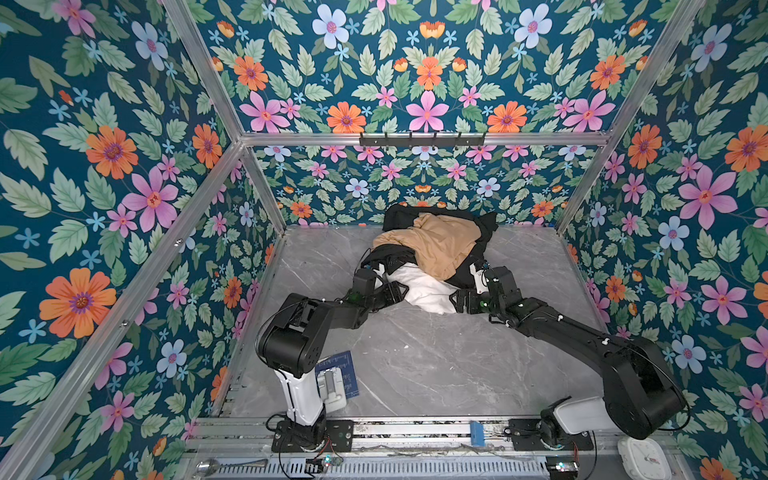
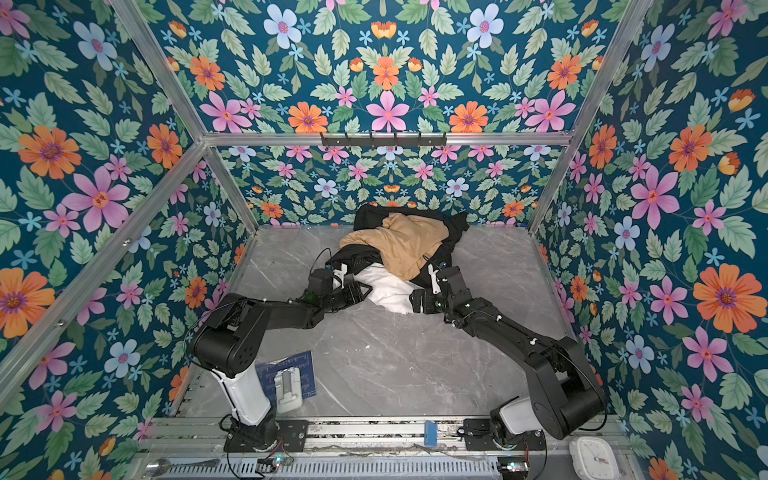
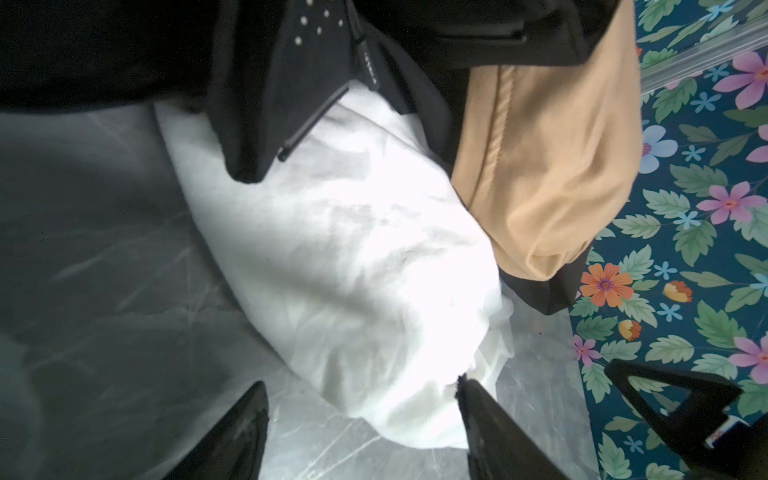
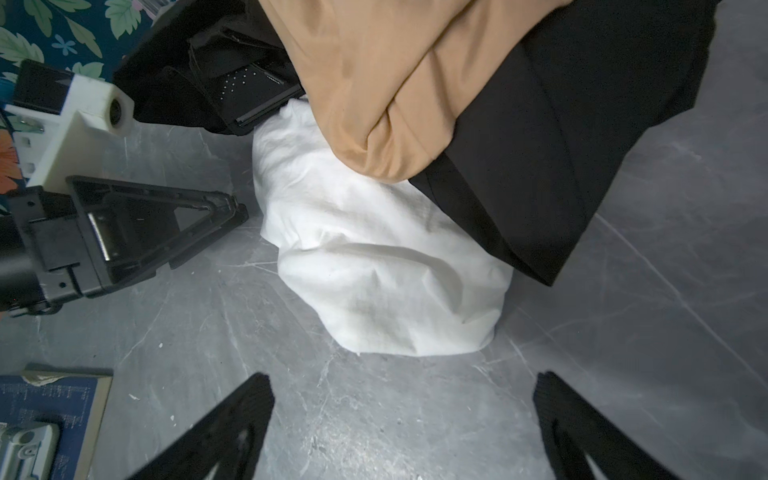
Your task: Pick out a specific cloth from the pile
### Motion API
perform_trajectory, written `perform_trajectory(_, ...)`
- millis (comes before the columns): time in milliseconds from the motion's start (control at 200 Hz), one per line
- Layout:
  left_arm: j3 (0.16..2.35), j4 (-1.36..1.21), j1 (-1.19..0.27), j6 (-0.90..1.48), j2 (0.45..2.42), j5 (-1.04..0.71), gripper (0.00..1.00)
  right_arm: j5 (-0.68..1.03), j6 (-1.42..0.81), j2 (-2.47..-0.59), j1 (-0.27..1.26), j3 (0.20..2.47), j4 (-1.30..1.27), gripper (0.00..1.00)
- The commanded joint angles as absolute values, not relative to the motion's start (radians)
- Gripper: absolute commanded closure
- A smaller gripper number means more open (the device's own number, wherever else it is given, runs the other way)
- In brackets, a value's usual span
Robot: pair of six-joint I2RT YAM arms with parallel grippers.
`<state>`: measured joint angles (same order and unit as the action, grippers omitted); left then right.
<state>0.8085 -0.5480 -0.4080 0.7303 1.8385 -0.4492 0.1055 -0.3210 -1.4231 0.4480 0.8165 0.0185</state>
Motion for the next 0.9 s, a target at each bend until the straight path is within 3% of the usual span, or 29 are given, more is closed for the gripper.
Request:
perform_trajectory(0,0.82,-0.589,-0.405,0.753,1.852,-0.48,0.26,0.094,-0.317,-1.428,0.454,0.82,0.015,0.01)
perform_trajectory(535,0.867,-0.652,-0.405,0.819,1.951,-0.543,0.35,0.068,-0.305,-1.432,0.477,0.847,0.037,0.01)
perform_trajectory(755,0.887,-0.664,-0.406,0.835,1.978,-0.59,0.62,0.063,-0.295,-1.426,0.482,0.847,0.038,0.01)
perform_trajectory(895,0.881,-0.666,-0.406,0.842,1.978,-0.593,0.65,0.064,-0.292,-1.43,0.483,0.856,0.041,0.01)
